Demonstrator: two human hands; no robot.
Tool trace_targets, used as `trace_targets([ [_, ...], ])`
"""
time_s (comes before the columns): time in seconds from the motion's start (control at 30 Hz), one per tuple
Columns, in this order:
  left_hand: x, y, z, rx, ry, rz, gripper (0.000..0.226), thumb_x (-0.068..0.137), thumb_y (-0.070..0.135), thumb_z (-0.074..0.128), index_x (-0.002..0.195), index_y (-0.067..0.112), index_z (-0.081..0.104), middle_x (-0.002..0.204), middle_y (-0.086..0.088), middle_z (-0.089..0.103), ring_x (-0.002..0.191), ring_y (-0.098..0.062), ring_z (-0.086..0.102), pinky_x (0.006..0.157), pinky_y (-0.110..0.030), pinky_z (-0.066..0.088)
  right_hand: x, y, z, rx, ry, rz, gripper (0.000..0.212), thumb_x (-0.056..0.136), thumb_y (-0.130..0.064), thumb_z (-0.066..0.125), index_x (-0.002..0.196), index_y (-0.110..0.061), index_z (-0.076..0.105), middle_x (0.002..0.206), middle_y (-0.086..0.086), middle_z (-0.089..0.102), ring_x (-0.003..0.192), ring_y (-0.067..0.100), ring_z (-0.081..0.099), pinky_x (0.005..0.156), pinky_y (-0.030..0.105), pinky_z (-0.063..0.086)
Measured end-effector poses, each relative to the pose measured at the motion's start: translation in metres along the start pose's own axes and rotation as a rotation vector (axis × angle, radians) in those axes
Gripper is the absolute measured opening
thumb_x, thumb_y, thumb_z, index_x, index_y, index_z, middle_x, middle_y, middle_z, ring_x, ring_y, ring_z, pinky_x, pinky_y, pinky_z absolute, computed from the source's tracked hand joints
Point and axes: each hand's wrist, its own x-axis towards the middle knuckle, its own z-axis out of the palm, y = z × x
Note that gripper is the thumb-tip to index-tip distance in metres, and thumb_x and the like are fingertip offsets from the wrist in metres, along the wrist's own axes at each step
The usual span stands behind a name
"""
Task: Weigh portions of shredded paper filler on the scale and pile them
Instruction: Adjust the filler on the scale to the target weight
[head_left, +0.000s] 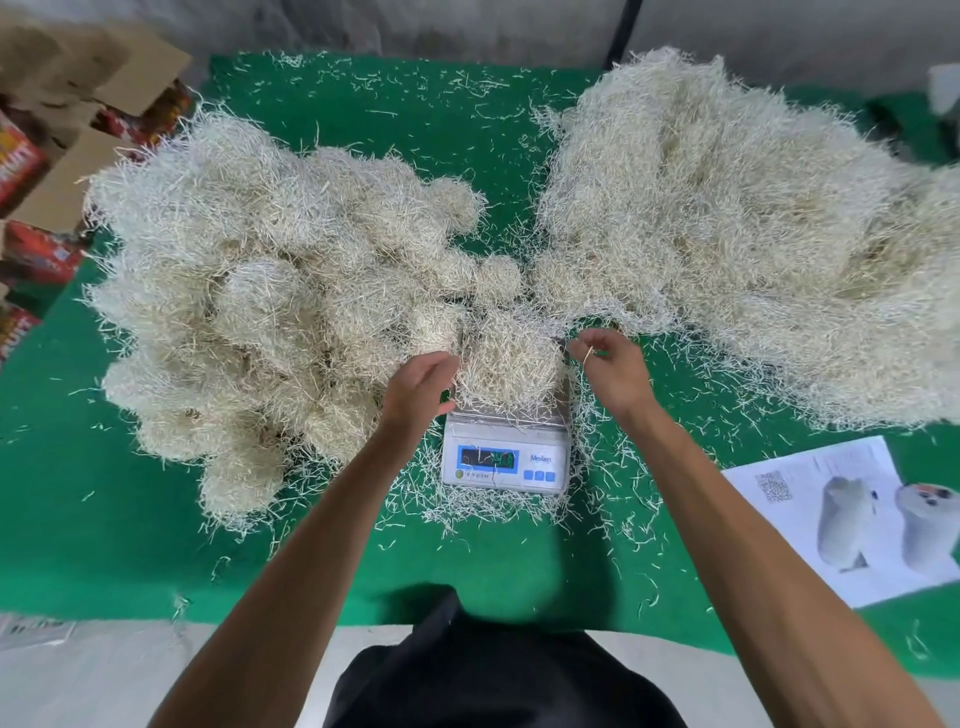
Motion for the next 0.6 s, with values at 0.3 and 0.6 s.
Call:
trace_targets([
  [0.3, -0.001, -0.004, 0.001, 0.072, 0.095, 0.016, 0.013, 0.097, 0.032, 0.065, 0.107, 0.025, 0.067, 0.107, -0.006, 0.067, 0.097, -0.016, 0.068, 0.079, -0.039, 0.063, 0.012, -0.006, -0.023, -0.767, 0.075, -0.079, 0.016, 0.104, -0.020, 0.061, 0.109, -0.010, 0.071, 0.081, 0.005, 0.072, 0.070, 0.025, 0.073, 0.069, 0.043, 0.064],
  [0.6, 0.040, 0.033, 0.061, 0.077, -0.055, -0.369, 0.088, 0.087, 0.080, 0.043, 0.152, 0.022, 0.036, 0.155, -0.008, 0.039, 0.132, -0.027, 0.046, 0.106, -0.049, 0.043, 0.013, -0.015, 0.052, -0.007, -0.193, 0.078, 0.029, 0.110, -0.026, 0.046, 0.084, -0.014, 0.053, 0.068, -0.001, 0.050, 0.066, 0.020, 0.052, 0.068, 0.038, 0.054],
])
